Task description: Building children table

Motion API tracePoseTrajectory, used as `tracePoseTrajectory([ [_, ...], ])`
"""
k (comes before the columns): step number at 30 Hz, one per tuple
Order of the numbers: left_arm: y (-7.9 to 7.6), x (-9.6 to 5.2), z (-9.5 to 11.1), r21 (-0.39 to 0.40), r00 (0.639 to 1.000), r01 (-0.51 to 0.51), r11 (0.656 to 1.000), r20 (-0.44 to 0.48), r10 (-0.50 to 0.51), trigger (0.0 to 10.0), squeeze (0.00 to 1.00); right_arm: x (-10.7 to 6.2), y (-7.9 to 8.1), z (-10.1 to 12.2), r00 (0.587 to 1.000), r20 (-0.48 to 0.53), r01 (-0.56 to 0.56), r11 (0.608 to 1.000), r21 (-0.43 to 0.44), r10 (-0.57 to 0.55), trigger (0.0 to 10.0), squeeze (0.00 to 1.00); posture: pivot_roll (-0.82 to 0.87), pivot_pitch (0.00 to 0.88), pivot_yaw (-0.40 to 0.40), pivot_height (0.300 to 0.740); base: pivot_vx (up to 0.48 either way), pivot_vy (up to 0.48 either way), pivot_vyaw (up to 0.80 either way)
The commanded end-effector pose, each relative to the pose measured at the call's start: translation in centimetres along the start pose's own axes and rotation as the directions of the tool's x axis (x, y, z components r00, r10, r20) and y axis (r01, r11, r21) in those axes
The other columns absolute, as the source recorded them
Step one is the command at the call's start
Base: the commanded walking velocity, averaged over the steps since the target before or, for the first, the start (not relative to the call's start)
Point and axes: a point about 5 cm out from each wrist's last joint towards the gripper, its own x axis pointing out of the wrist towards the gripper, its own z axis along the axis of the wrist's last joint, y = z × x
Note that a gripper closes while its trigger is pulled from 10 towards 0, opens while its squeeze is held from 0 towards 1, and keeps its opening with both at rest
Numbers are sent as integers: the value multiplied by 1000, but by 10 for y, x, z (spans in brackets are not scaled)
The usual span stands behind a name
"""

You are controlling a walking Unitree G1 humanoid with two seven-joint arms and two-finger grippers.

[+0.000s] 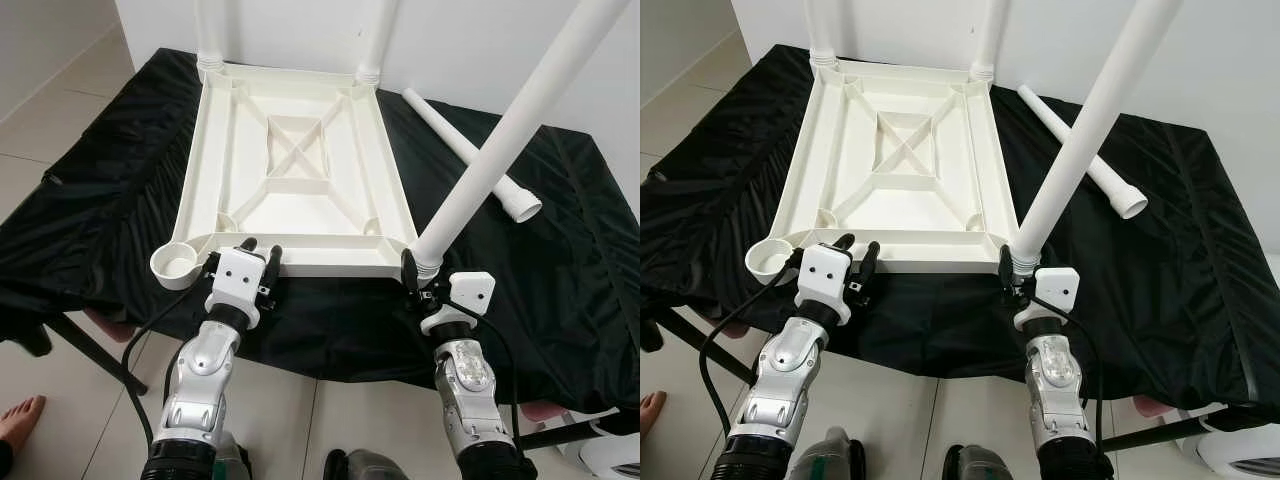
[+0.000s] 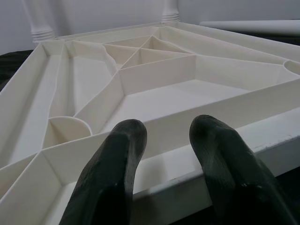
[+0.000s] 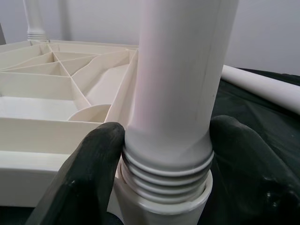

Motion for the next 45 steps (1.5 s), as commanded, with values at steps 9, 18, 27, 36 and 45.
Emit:
tracePoseTrajectory([
  [9, 2, -6, -5, -37, 986, -163, 986, -30, 162, 10000, 0, -2, 3, 3, 1000, 1, 19, 1000, 9, -19, 10000, 0, 48, 52, -74, 740, 0, 0, 0],
  [18, -1, -6, -6, -16, 989, -147, 989, -26, 146, 10000, 0, -6, 4, -3, 999, -27, 24, 1000, 14, -23, 10000, 0, 48, 62, -78, 740, 0, 0, 0],
  [27, 0, -4, -6, -28, 986, -163, 986, -26, 162, 10000, 0, -8, 2, -9, 996, -66, 64, 998, 25, -62, 10000, 0, 45, 61, -79, 740, 0, 0, 0],
  [36, 3, -3, -5, -35, 985, -172, 984, -23, 172, 10000, 0, -7, 2, -9, 995, -68, 73, 997, 23, -71, 10000, 0, 48, 58, -80, 740, 0, 0, 0],
  [45, 4, -3, -5, -39, 984, -178, 983, -25, 177, 10000, 0, -6, 3, -9, 995, -72, 76, 997, 29, -74, 10000, 0, 52, 60, -79, 740, 0, 0, 0],
])
